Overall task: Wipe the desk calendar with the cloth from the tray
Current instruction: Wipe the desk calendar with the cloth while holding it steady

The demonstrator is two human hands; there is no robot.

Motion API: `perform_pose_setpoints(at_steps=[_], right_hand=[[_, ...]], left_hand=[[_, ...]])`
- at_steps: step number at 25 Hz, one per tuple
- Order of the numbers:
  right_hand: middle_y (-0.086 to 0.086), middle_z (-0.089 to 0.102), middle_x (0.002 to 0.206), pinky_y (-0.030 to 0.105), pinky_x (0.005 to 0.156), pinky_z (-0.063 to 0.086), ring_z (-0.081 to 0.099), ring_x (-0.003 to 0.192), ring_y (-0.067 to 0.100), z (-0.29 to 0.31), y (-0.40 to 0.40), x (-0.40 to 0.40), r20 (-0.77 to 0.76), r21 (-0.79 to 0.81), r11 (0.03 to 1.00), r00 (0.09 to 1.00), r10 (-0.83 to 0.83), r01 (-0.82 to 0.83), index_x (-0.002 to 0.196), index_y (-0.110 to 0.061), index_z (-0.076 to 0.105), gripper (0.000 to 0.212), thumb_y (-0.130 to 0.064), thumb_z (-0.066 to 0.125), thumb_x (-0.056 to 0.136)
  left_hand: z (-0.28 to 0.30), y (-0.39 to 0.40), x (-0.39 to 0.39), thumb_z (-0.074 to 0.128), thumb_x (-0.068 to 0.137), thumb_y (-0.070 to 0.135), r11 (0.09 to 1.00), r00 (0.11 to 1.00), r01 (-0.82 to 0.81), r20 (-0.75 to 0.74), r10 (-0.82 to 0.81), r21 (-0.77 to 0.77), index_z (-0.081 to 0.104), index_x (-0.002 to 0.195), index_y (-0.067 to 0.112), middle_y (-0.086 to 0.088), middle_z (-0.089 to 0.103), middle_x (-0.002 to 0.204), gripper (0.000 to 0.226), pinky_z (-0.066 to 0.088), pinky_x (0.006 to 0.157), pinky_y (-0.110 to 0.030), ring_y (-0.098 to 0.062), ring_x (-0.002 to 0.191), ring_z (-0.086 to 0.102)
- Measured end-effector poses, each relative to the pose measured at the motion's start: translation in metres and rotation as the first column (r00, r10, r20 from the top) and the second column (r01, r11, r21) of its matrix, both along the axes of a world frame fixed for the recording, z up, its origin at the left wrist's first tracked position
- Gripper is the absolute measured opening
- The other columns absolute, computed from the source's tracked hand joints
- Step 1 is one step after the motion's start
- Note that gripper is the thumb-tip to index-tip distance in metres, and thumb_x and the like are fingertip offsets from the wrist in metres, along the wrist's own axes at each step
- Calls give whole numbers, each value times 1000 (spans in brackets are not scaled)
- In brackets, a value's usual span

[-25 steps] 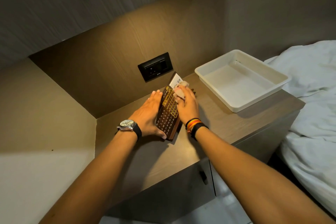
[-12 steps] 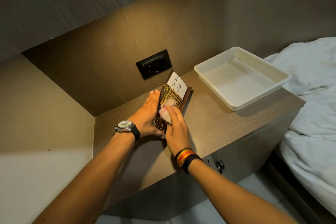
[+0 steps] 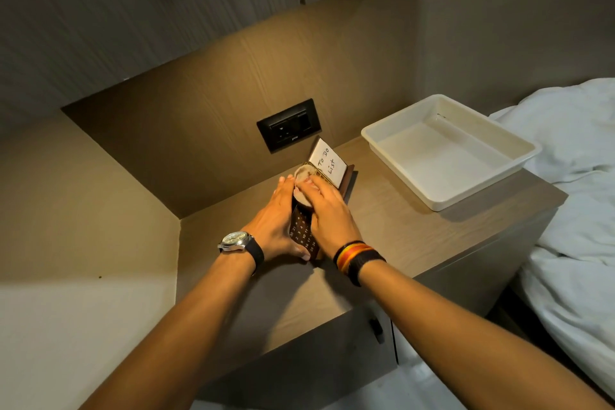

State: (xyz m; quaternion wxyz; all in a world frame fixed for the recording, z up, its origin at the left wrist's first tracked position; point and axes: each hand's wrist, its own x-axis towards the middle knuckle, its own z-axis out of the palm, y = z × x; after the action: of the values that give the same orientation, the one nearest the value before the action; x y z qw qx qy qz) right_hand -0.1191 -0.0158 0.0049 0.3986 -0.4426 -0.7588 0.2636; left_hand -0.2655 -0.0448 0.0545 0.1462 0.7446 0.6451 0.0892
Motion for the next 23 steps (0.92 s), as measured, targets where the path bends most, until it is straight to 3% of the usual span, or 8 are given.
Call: perform_pose_setpoints(at_steps=[4, 6, 9, 12, 16, 21, 23], right_hand=[[5, 42, 154, 46, 117, 37, 36, 143, 25, 20, 21, -5, -30, -126, 984, 991, -130, 125, 144, -27, 51, 49, -10, 42, 98], [6, 40, 156, 41, 118, 35, 35, 144, 25, 8, -15, -13, -31, -84, 994, 997, -68, 65, 147, -27, 48, 56, -15, 34, 94], [2, 40, 156, 38, 116, 38, 38, 144, 22, -17, -50, -1, -88, -57, 998, 996, 5, -10, 145, -30, 48, 67, 1, 50, 86], [0, 40, 157, 38, 116, 39, 38, 144, 21, -13, -32, 1, -100, -167, 981, 988, -119, 102, 143, -30, 51, 71, 8, 55, 83], [-4, 38, 157, 33, 117, 36, 37, 144, 15, -33, -64, 8, -125, -80, 996, 991, 35, -45, 145, -35, 47, 74, 8, 56, 85], [0, 42, 156, 33, 118, 35, 39, 144, 19, -16, -40, 2, -111, -156, 985, 989, -94, 76, 143, -28, 53, 71, 10, 54, 83], [0, 41, 156, 31, 120, 32, 37, 145, 17, -26, -57, 3, -77, -49, 998, 997, 25, -29, 144, -27, 52, 71, 10, 54, 83]], left_hand=[[1, 3, 4, 100, 44, 45, 1000, 1000, 9, -13, -9, 12, -8, 158, 25, -9, -1, 169, 158, 15, 121, -41, -21, 153, -7], [0, 1, 2, 100, 48, 40, 1000, 1000, 2, -2, -2, 11, -9, 158, 17, -11, -1, 169, 157, 14, 124, -43, -21, 153, -9], [-1, 0, 1, 99, 50, 39, 1000, 1000, -12, 6, 12, 2, -8, 159, 11, -14, -1, 169, 155, 16, 125, -47, -24, 154, -8], [0, 2, 4, 100, 46, 43, 1000, 1000, 4, -27, -4, 16, -7, 158, 11, -14, -1, 169, 158, 12, 123, -41, -26, 154, -8], [0, 3, 5, 100, 45, 45, 1000, 1000, 3, -16, -3, 5, -6, 158, 9, -15, 0, 169, 159, 14, 125, -46, -27, 154, -8], [-1, 3, 3, 98, 48, 48, 999, 999, 19, -33, -18, 26, -5, 159, 11, -14, 0, 169, 156, 14, 125, -44, -25, 154, -7], [-1, 2, 1, 91, 50, 57, 1000, 1000, 16, -19, -16, 26, -4, 159, 11, -13, 2, 169, 152, 18, 124, -49, -24, 154, -5]])
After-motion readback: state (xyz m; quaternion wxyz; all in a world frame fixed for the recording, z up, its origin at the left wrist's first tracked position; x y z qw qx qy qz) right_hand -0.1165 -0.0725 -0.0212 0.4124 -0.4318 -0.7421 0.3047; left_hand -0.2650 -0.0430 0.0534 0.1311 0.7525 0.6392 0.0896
